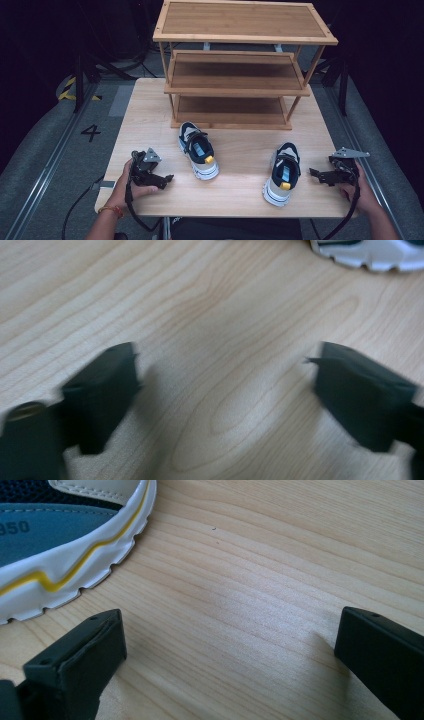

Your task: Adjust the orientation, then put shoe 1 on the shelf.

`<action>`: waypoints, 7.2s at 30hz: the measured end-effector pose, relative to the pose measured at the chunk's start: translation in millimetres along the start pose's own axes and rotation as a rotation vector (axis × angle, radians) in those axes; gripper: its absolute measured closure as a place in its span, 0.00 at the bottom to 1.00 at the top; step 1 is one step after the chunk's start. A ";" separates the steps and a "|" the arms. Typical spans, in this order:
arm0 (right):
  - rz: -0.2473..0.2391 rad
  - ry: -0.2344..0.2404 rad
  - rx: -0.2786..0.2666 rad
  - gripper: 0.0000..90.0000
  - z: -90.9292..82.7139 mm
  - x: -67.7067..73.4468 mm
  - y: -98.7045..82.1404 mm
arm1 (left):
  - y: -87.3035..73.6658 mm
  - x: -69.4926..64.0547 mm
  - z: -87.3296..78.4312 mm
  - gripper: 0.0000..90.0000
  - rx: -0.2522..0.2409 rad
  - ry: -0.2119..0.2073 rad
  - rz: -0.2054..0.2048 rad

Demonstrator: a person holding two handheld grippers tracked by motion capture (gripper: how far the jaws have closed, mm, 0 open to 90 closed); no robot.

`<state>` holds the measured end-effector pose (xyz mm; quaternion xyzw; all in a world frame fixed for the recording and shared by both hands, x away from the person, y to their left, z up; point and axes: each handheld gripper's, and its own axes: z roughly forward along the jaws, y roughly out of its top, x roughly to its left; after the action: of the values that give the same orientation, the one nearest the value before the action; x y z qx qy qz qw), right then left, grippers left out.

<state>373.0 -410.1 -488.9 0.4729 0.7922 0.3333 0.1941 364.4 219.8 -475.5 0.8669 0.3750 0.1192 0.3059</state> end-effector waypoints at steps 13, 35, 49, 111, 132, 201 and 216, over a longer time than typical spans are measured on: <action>0.012 -0.010 0.001 0.00 -0.5 1.2 -0.5 | 23.2 -30.2 -22.1 0.22 -0.059 -0.060 0.093; 0.012 -0.019 -0.001 0.01 -0.8 1.6 -1.0 | 101.9 -107.4 -36.7 0.27 -0.076 -0.078 0.361; 0.014 -0.013 -0.001 0.01 -1.4 1.9 -1.6 | 130.4 -90.6 2.1 0.54 0.087 -0.124 0.400; 0.005 -0.003 -0.001 0.01 -3.5 2.9 -3.4 | 149.6 -108.8 16.5 0.85 0.461 -0.346 0.617; 0.010 -0.008 0.000 0.01 -4.4 3.8 -4.3 | 175.7 -133.6 -32.8 0.85 0.335 -0.315 0.709; -0.017 0.015 0.001 0.01 -6.2 4.9 -6.3 | 362.8 -49.7 -35.1 0.53 0.020 -0.106 0.503; -0.039 0.034 -0.001 0.01 -5.9 6.7 -6.0 | 327.1 -48.9 -52.5 0.23 -0.209 0.051 0.295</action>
<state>362.5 -408.2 -488.9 0.4516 0.8043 0.3378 0.1871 496.6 33.7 -230.5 0.8728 0.2369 0.2231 0.3639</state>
